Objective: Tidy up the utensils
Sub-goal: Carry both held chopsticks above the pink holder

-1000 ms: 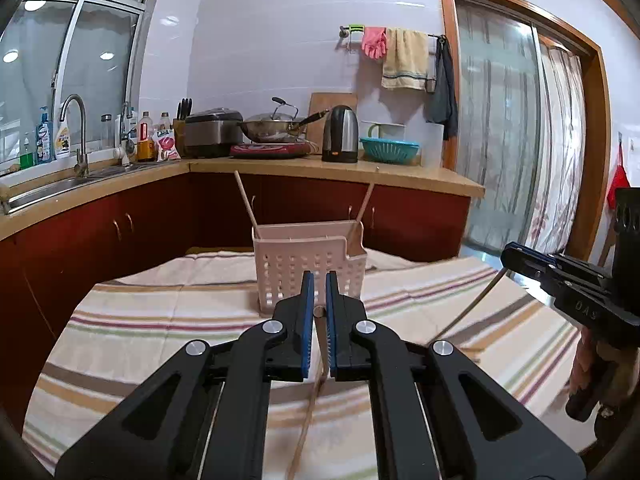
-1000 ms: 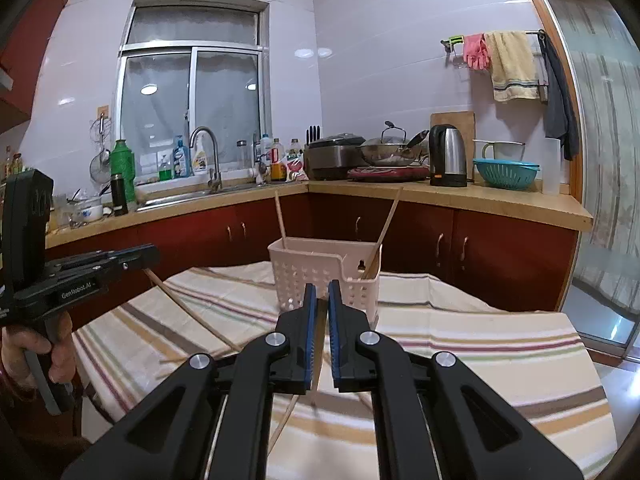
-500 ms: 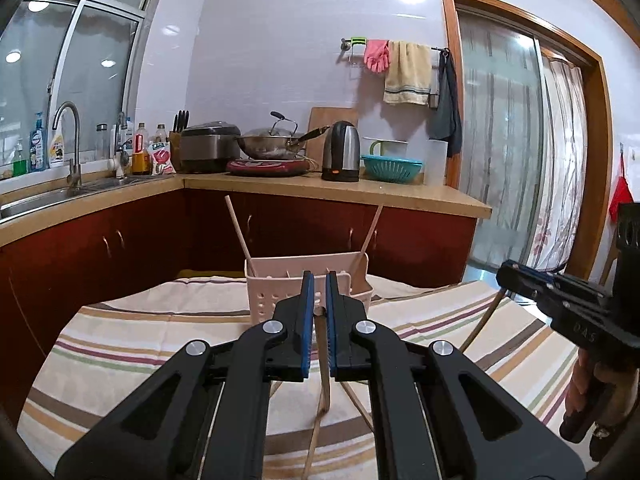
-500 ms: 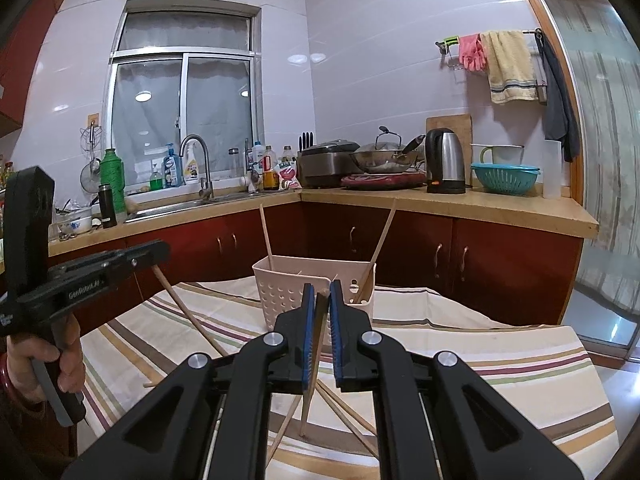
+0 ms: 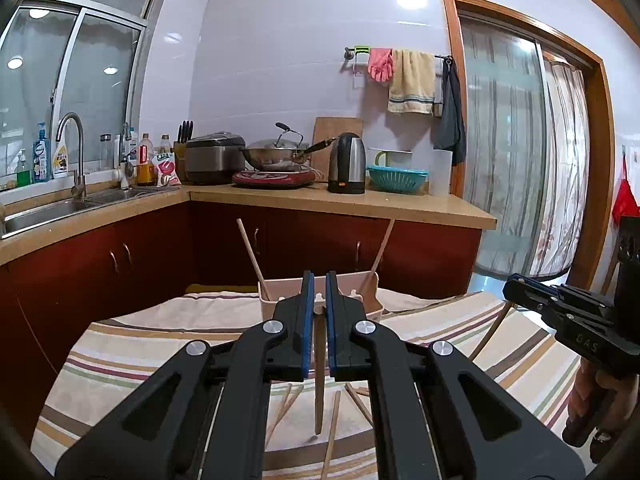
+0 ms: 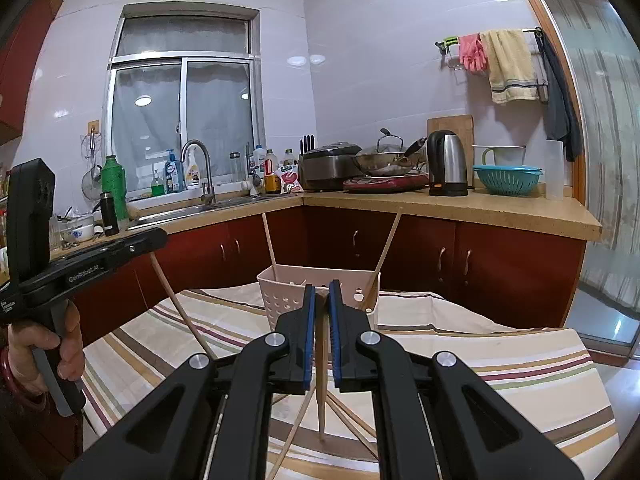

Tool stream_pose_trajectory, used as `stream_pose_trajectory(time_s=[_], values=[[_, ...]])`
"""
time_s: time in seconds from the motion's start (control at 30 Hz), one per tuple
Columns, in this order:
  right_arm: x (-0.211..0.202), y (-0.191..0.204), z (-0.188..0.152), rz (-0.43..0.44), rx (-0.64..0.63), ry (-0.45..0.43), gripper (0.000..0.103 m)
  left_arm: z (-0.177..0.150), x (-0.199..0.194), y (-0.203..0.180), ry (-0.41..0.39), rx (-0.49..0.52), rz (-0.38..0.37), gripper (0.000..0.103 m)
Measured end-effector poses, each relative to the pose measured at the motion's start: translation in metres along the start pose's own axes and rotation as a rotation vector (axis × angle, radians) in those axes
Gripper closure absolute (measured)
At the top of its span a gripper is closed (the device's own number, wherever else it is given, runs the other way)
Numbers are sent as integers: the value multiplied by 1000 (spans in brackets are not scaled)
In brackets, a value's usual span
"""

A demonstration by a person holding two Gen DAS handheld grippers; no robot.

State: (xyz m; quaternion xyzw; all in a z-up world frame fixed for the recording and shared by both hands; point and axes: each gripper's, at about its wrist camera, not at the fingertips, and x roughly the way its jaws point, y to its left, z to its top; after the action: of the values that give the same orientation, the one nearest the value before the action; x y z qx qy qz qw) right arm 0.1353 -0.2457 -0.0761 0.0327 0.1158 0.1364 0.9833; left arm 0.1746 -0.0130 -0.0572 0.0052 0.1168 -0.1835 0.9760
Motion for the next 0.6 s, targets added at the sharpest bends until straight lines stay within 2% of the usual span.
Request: stream_pose_trajectory(time_s=[0.23, 0.6], values=[[1, -2, 27, 13, 2, -40, 96, 26, -5, 7, -36, 9, -9, 97], [13, -5, 95, 2, -47, -183, 96, 104, 3, 8, -180, 56, -13, 97]])
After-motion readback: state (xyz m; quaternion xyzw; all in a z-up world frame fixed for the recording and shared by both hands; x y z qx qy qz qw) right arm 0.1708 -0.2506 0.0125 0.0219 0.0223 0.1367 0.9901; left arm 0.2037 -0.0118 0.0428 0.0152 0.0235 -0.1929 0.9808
